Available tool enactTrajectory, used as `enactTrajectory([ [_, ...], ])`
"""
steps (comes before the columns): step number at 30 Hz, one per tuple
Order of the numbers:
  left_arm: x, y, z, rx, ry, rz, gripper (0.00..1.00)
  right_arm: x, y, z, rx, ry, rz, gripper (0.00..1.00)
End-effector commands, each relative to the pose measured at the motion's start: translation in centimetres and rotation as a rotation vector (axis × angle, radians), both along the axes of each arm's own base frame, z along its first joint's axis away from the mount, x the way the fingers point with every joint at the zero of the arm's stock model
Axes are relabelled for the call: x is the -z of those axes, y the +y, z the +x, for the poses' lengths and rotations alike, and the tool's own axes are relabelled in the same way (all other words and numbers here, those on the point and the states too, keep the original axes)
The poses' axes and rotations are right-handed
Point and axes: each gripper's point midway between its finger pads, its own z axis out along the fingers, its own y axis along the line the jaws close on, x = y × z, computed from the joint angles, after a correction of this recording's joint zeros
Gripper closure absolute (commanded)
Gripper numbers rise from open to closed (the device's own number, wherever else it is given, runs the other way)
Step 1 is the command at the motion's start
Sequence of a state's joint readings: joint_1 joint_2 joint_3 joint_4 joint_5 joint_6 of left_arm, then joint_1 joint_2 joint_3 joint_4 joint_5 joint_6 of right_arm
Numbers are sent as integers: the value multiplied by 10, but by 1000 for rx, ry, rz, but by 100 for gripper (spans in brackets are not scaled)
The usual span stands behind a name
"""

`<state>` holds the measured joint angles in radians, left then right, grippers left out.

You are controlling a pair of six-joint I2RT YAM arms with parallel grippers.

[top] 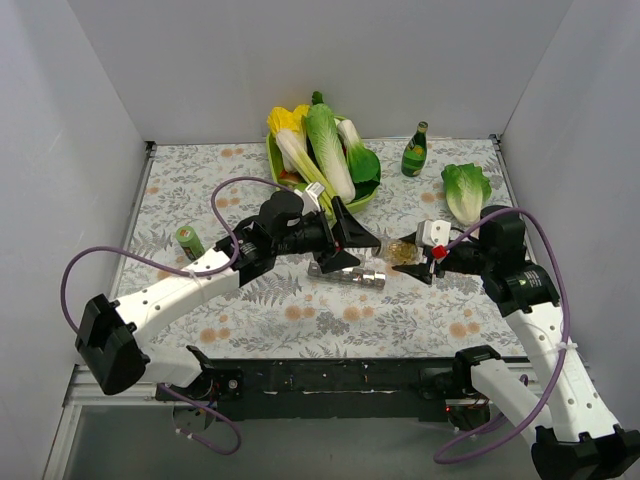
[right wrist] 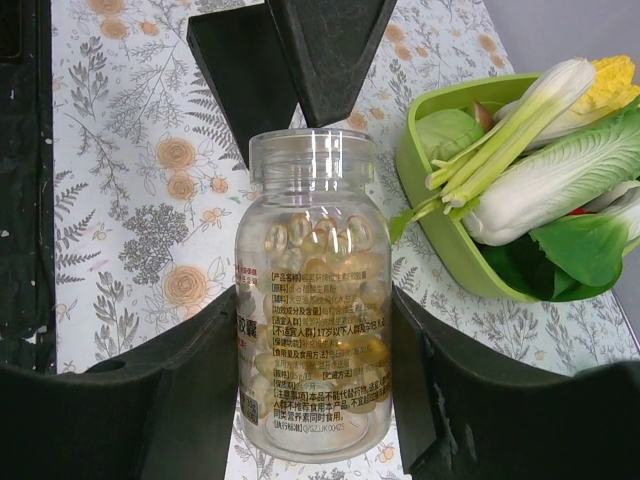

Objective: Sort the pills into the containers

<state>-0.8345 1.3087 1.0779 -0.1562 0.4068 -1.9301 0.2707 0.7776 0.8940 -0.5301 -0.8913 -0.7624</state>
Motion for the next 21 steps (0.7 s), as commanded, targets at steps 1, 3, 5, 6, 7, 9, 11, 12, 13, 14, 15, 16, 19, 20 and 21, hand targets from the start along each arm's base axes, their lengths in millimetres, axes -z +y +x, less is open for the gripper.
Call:
enactTrajectory([
  [1, -27, -7, 9, -20, -56, -56, 14, -14, 3, -5, -24, -35, 28, 99],
  [3, -28, -10, 9, -5, -56, -62, 17, -14, 3, -4, -23, -35, 27, 99],
  [5, -30, -14, 10, 5, -60, -71, 19, -13, 3, -5, -23, -31, 26, 99],
  [6, -31, -15, 10, 9, -61, -73, 19, -12, 3, -4, -21, -28, 25, 99],
  [7, -30, -17, 9, 18, -59, -74, 20, -12, 3, -4, -23, -28, 26, 99],
  [9, -31, -19, 7, 27, -59, -76, 21, -10, 3, -3, -20, -23, 27, 99],
  [11, -31, -21, 6, 35, -57, -78, 22, -11, 4, -4, -22, -24, 29, 99],
  [12, -30, -22, 5, 41, -55, -77, 23, -9, 3, -3, -19, -20, 28, 99],
  [13, -31, -22, 4, 42, -56, -78, 24, -10, 3, -2, -18, -23, 28, 99],
  [14, -31, -22, 4, 45, -56, -79, 30, -9, 3, -2, -16, -20, 27, 99],
  [15, -31, -23, 3, 51, -54, -80, 31, -8, 3, -2, -15, -19, 25, 99],
  [16, -31, -23, 2, 56, -54, -80, 32, -8, 3, -1, -13, -18, 25, 99],
  [19, -31, -24, -1, 66, -52, -82, 43, -6, 3, -1, -10, -17, 21, 99],
  [20, -31, -25, -1, 70, -54, -82, 43, -6, 3, 0, -8, -16, 20, 99],
  [21, -31, -26, -3, 83, -51, -83, 45, -5, 3, 0, -5, -16, 19, 99],
])
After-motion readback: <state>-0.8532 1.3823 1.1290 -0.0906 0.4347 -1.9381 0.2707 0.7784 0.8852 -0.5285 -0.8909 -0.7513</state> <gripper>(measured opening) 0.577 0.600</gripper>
